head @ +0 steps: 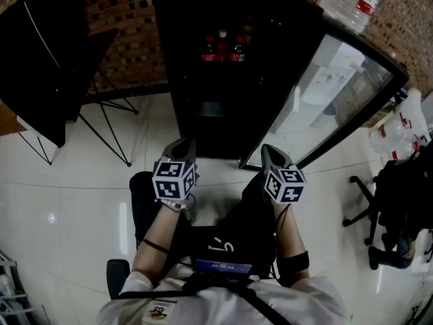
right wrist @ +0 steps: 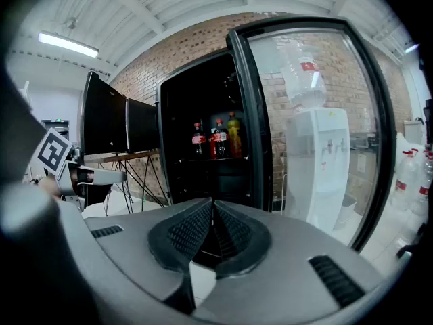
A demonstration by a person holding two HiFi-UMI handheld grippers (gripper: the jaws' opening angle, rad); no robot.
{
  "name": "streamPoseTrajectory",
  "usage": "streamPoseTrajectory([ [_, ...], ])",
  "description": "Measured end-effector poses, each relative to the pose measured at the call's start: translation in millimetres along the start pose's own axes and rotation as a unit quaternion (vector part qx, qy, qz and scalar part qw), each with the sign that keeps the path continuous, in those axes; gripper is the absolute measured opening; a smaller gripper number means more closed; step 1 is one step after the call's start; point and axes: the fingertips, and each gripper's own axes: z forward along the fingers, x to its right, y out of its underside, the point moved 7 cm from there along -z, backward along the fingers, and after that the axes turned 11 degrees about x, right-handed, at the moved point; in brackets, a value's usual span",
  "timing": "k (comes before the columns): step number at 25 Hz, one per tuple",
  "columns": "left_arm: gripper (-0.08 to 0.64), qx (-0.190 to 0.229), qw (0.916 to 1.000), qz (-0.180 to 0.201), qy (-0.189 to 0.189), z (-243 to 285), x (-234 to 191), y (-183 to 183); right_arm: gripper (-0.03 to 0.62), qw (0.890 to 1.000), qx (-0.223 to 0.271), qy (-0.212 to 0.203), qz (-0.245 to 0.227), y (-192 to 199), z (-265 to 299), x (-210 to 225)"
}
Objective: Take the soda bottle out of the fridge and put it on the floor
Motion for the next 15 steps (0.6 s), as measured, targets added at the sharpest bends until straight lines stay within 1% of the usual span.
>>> streamPoseTrajectory([
  [6,0.002,0.000,1.0000,0.001,0.001,-2.4,-0.2,-0.1,0.032,1.000,0.001,-0.004,-0.001,-0.5,3.5,-1.8],
  [8,0.002,0.001,1.0000,0.003,0.002,-3.0,-1.3,-1.2,0.032,1.000,0.008,-0.006,-0.002,-6.8,6.8,-3.6],
  [10,0.002,0.001,1.0000,0.002,0.002,-3.2,-3.1,-1.8,0.034,1.000,0.014,-0.008,-0.013,-15.8,11.8,-5.3],
  [13,0.002,0.004,1.0000,-0.003,0.001,-4.7,-4.9,-1.8,0.087,0.999,0.020,-0.012,-0.036,-33.1,21.8,-6.5],
  [15,0.002,0.005,1.0000,-0.006,-0.001,-5.4,-5.9,-1.8,0.099,0.998,0.029,-0.015,-0.048,-47.1,30.8,-7.3],
])
